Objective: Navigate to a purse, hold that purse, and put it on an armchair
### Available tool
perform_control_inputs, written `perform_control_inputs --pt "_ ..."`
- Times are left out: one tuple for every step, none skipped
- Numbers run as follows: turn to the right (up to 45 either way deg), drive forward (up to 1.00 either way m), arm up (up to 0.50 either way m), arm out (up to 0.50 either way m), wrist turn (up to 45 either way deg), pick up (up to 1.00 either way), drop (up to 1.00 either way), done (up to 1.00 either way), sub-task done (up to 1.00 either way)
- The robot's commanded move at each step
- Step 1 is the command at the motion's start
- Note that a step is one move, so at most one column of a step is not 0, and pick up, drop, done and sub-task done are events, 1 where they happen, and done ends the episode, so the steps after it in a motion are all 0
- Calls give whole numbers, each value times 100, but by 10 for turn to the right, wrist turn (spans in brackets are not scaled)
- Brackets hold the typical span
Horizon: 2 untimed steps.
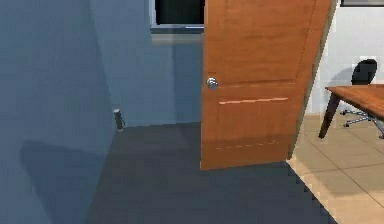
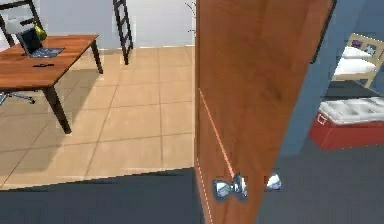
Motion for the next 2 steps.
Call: perform_control_inputs --pt "0 30 0 0 0 0 0 0 0" --pt "450 0 0 0 0 0 0 0 0"
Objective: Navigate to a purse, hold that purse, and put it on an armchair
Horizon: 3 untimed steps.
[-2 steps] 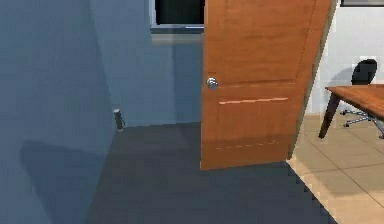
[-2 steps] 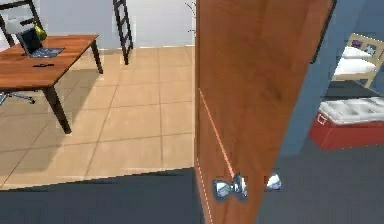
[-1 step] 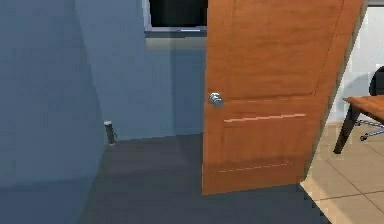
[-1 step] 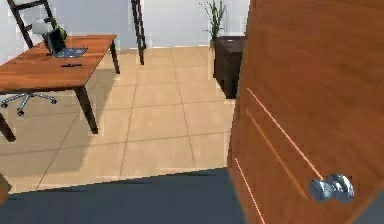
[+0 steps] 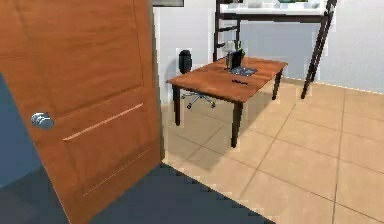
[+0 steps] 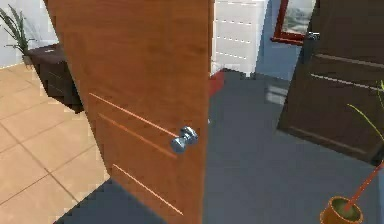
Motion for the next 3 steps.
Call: perform_control_inputs --pt "360 0 0 0 0 0 0 0 0" --pt "0 55 0 0 0 0 0 0 0" --pt "0 90 0 0 0 0 0 0 0"
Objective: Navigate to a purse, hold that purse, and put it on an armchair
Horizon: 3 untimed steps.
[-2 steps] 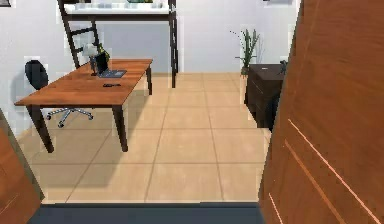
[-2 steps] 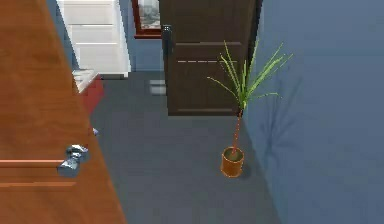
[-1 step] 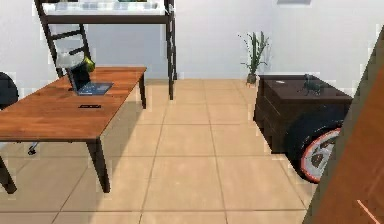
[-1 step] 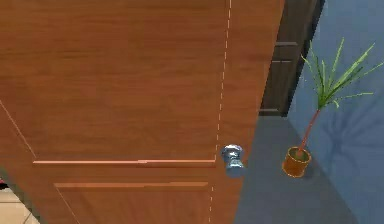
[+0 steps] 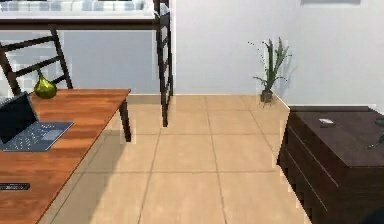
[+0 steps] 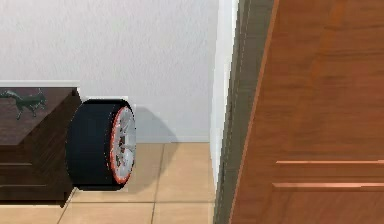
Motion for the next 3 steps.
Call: perform_control_inputs --pt "60 0 0 0 0 0 0 0 0" --pt "0 100 0 0 0 0 0 0 0" --pt "30 0 0 0 0 0 0 0 0"
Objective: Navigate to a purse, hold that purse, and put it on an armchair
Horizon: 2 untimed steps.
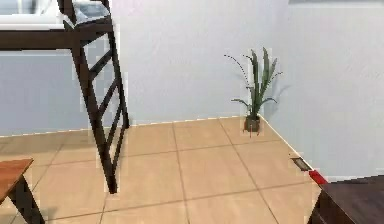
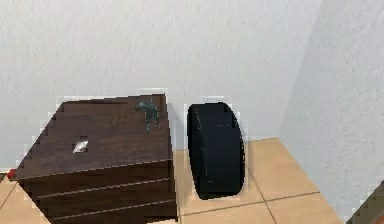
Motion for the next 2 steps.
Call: perform_control_inputs --pt "0 85 0 0 0 0 0 0 0" --pt "450 0 0 0 0 0 0 0 0"
